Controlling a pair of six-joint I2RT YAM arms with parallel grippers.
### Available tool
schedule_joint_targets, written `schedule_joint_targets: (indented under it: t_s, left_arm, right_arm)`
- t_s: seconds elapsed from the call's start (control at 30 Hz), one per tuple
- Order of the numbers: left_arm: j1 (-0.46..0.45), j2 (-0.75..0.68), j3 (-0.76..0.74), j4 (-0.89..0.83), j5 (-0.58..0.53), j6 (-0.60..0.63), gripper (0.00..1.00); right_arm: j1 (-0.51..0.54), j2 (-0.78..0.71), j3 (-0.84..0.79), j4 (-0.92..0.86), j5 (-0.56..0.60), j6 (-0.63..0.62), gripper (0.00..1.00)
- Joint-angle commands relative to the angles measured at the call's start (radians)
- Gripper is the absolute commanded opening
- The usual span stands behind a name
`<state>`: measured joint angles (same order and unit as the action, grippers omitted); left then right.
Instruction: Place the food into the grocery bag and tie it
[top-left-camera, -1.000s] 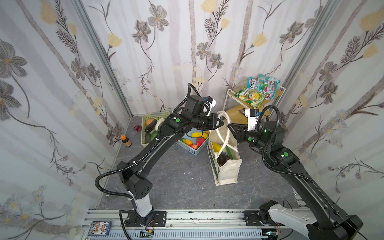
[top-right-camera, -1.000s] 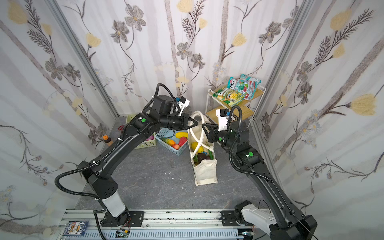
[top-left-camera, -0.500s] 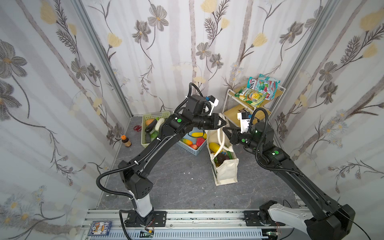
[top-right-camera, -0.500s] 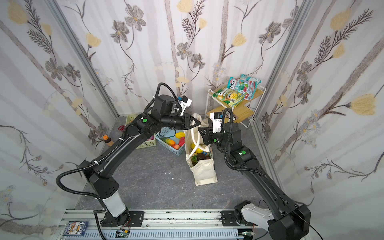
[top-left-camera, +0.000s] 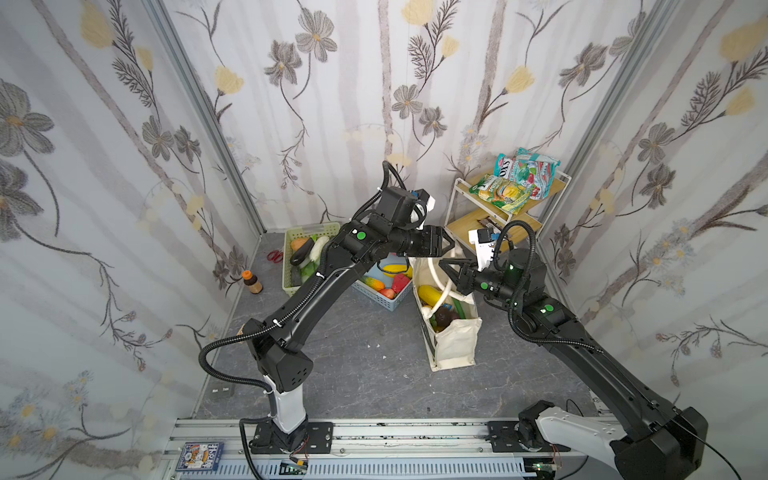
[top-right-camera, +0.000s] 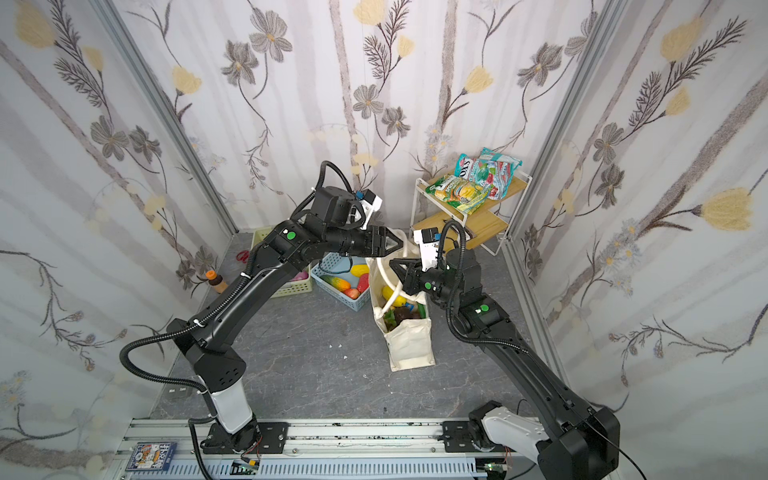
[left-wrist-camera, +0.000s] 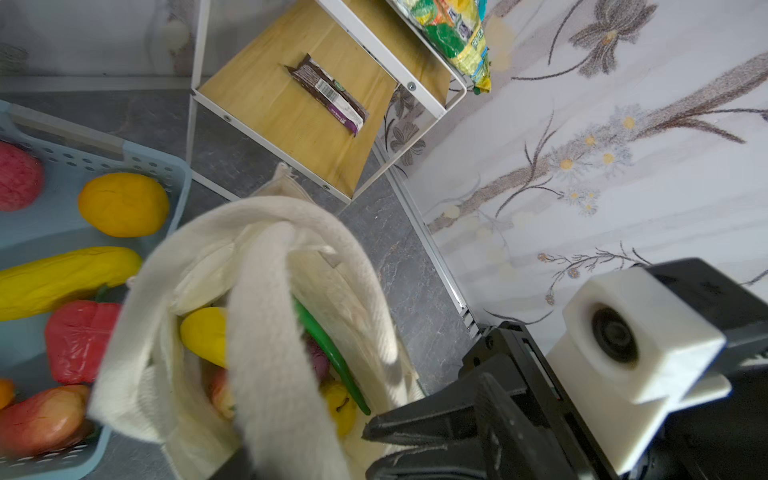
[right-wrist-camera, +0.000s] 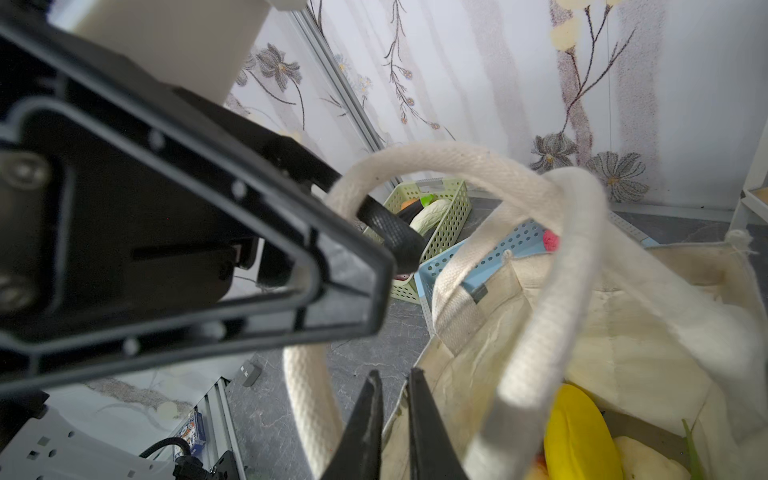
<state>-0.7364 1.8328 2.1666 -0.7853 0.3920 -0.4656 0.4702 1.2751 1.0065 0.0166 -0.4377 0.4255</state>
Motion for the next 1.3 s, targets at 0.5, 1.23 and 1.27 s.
schedule_joint_targets:
  t_s: [0.5,1.23,1.27]
  left_arm:
    - [0.033,0.010,-0.130,0.189,0.134,-0.157,0.55]
    - [0.032,0.038,-0.144,0.248,0.152,-0.182,0.00]
    - [0.032,0.037,-0.138,0.251,0.156,-0.182,0.00]
  right_arm:
    - [-0.061,-0.069,0.041,-0.087,0.100,0.011,0.34]
    - [-0.199,-0.155,-0.073,-0.351,0.251,-0.082,0.44]
    - [-0.199,-0.145,-0.080,-0.327,0.228,-0.086,0.45]
